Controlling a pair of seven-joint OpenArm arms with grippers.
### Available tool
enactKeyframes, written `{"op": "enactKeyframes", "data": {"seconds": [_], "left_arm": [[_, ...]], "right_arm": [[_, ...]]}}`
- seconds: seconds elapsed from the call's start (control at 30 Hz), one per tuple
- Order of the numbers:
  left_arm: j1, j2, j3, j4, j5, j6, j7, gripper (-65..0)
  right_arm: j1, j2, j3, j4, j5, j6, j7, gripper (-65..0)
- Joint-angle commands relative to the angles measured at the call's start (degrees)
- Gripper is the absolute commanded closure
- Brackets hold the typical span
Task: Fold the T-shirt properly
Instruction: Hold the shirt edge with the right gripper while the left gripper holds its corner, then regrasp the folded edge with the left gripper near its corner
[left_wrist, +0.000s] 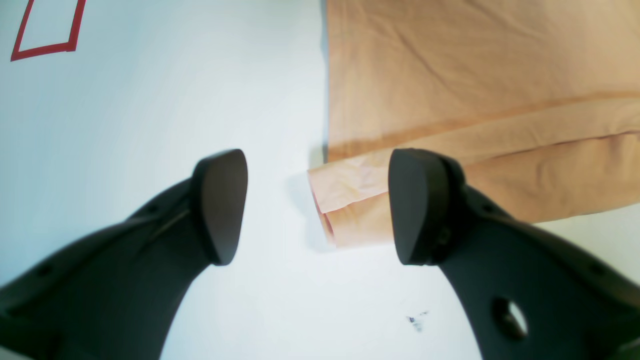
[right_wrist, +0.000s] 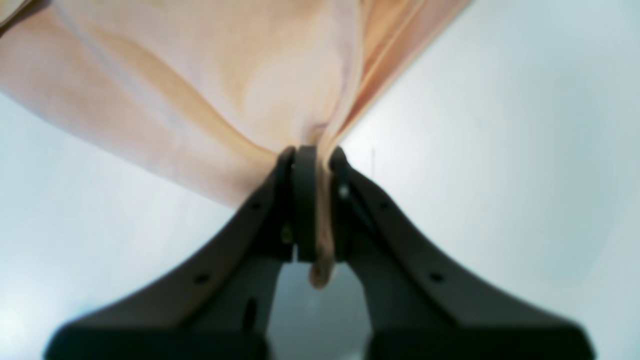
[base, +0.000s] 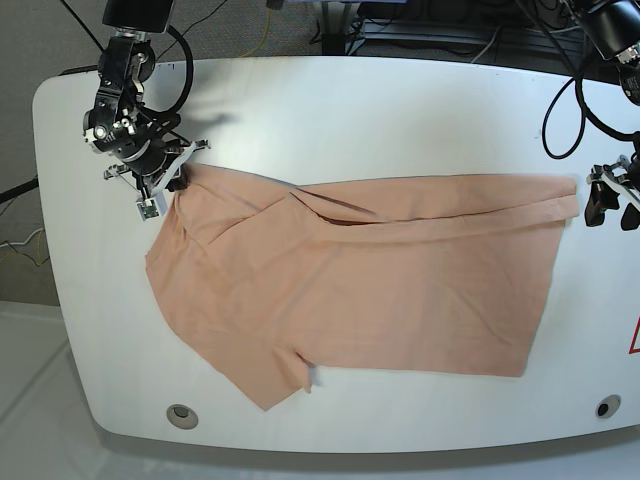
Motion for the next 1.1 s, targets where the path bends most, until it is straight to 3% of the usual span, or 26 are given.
{"op": "enactKeyframes", "data": {"seconds": [0.0,0.4,0.6,0.87,1.07], "left_arm": [[-0.6,-1.3,-0.5,1.1,-0.9,0.2,-1.5,-42.3],[1.4,-1.1,-0.5,0.8,-0.8,0.1,-1.5,-43.2],[1.5,1.2,-3.2,0.7,-0.8,-0.1,-1.5,-51.5],[1.5,2.1,-5.4,0.3,-0.9,-1.1,-1.5,-51.8],[0.1,2.1,-5.4,-6.5,-1.0,-1.1,-1.5,-51.8]], "right_arm": [[0.7,0.7,0.2,0.9,0.0,0.0,0.6,0.0],[0.7,0.6,0.1,0.9,0.0,0.0,0.6,0.0],[0.7,0.6,0.1,0.9,0.0,0.0,0.5,0.0],[0.7,0.9,0.1,0.9,0.0,0.0,0.5,0.0],[0.7,0.9,0.1,0.9,0.1,0.0,0.5,0.0]]}}
